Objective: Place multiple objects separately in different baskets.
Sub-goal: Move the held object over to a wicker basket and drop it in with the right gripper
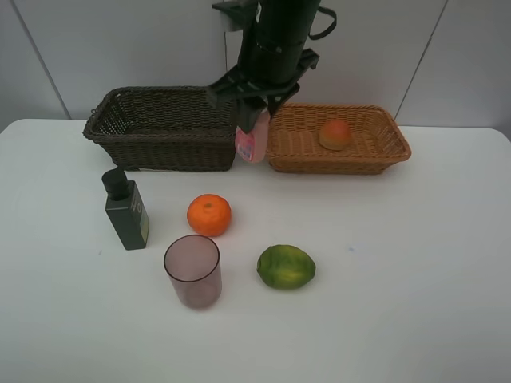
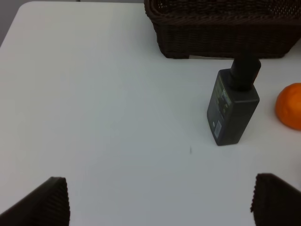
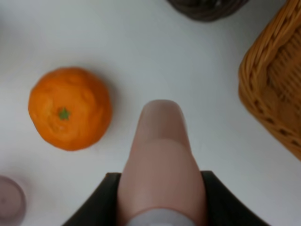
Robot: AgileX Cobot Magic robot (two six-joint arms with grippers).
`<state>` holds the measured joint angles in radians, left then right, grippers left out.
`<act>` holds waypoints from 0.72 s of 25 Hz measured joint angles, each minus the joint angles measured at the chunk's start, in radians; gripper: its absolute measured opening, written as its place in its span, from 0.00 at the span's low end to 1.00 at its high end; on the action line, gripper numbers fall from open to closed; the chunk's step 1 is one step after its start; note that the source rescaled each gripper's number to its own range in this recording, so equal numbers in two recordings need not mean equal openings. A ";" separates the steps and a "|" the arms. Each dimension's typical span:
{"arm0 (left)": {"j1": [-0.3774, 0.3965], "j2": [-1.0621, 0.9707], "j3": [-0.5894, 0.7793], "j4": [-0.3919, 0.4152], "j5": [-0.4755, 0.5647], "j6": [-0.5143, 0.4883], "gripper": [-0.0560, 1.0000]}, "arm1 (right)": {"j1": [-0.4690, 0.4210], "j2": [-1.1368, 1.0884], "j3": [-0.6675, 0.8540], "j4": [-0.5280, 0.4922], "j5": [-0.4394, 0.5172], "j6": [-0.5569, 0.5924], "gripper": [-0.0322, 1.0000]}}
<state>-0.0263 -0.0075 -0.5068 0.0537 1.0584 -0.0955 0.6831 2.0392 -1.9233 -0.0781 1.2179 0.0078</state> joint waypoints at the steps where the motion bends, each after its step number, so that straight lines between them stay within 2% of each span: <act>1: 0.000 0.000 0.000 0.000 0.000 0.000 1.00 | 0.000 0.000 -0.030 0.000 0.002 0.000 0.05; 5: 0.000 0.000 0.000 0.000 0.000 0.000 1.00 | 0.000 0.015 -0.123 -0.019 -0.014 0.000 0.05; 11: 0.000 0.000 0.000 0.000 0.000 0.000 1.00 | 0.000 0.081 -0.152 -0.031 -0.239 0.052 0.05; 18: 0.000 0.000 0.000 0.000 0.000 0.001 1.00 | 0.000 0.176 -0.153 -0.033 -0.442 0.104 0.05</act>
<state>-0.0263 -0.0075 -0.5068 0.0537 1.0584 -0.0942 0.6831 2.2152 -2.0764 -0.1108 0.7755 0.1120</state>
